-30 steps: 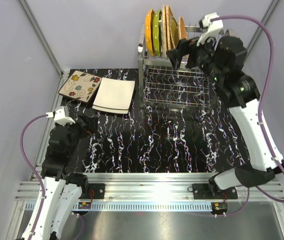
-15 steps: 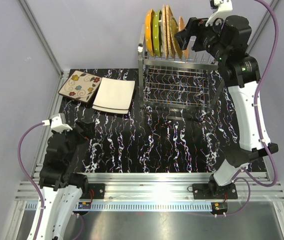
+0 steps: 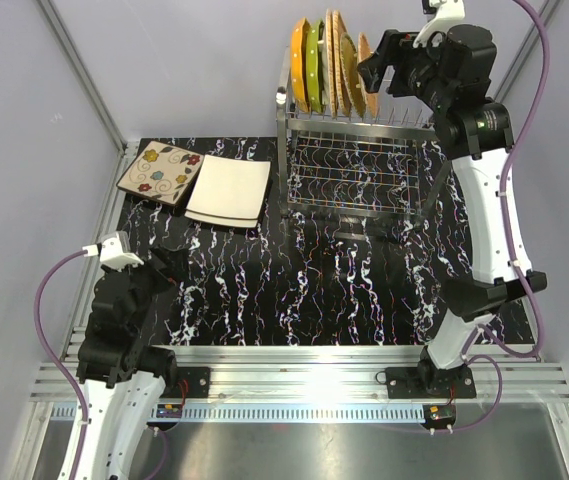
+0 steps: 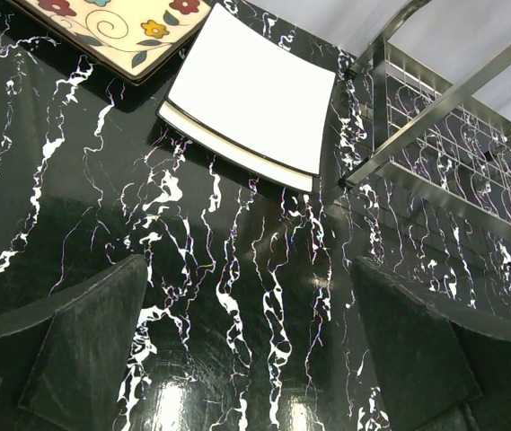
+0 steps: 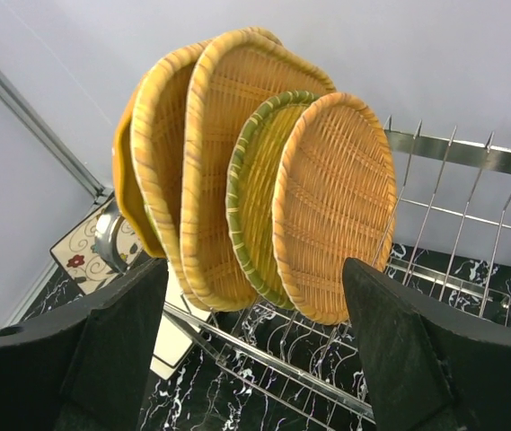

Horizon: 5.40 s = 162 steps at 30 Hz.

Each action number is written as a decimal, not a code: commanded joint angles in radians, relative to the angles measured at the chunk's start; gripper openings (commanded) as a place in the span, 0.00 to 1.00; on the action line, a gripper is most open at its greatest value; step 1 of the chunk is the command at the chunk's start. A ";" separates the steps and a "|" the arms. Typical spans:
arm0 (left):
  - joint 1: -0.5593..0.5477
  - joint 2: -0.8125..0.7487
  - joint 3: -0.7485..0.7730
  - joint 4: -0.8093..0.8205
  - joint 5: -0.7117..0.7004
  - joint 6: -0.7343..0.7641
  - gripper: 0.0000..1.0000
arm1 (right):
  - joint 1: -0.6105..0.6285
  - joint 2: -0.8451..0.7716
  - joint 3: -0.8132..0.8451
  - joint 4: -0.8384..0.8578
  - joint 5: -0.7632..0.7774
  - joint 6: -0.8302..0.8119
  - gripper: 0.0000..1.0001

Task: Unload the plates from the dish rack
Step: Grab a plate with the right arm, then pass the plate from the right arm to the left

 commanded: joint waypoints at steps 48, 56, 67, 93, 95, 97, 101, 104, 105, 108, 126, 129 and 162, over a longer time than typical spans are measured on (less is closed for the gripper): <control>0.004 0.056 0.014 0.083 0.009 0.005 0.99 | -0.015 0.104 0.055 0.262 0.020 -0.079 0.00; 0.002 0.045 0.022 0.075 0.009 0.003 0.99 | -0.015 0.075 0.057 0.310 0.032 -0.088 0.00; 0.002 0.033 0.037 0.072 0.017 -0.015 0.99 | -0.015 -0.005 -0.012 0.394 0.022 -0.114 0.00; 0.002 0.119 0.125 0.176 0.182 -0.283 0.99 | -0.013 -0.374 -0.426 0.528 -0.129 -0.269 0.00; 0.004 0.137 0.129 0.194 0.214 -0.305 0.99 | -0.013 -0.415 -0.486 0.552 -0.159 -0.294 0.00; 0.002 0.156 0.128 0.214 0.237 -0.325 0.99 | -0.013 -0.448 -0.549 0.577 -0.193 -0.323 0.00; 0.004 0.188 0.128 0.256 0.312 -0.357 0.99 | -0.013 -0.515 -0.611 0.598 -0.251 -0.366 0.00; 0.004 0.212 0.123 0.290 0.352 -0.374 0.99 | -0.013 -0.555 -0.650 0.597 -0.302 -0.395 0.00; 0.004 0.217 0.122 0.303 0.359 -0.379 0.99 | -0.015 -0.564 -0.678 0.601 -0.328 -0.410 0.00; 0.002 0.239 0.110 0.346 0.383 -0.403 0.99 | -0.013 -0.610 -0.736 0.621 -0.400 -0.444 0.00; 0.004 0.315 -0.009 0.590 0.560 -0.610 0.99 | 0.192 -0.822 -1.052 0.511 -0.643 -0.902 0.00; 0.004 0.331 -0.042 0.656 0.592 -0.665 0.99 | 0.240 -0.842 -1.095 0.476 -0.623 -0.997 0.00; 0.002 0.522 -0.145 0.942 0.843 -0.825 0.99 | 0.530 -0.922 -1.523 0.440 -0.554 -1.567 0.00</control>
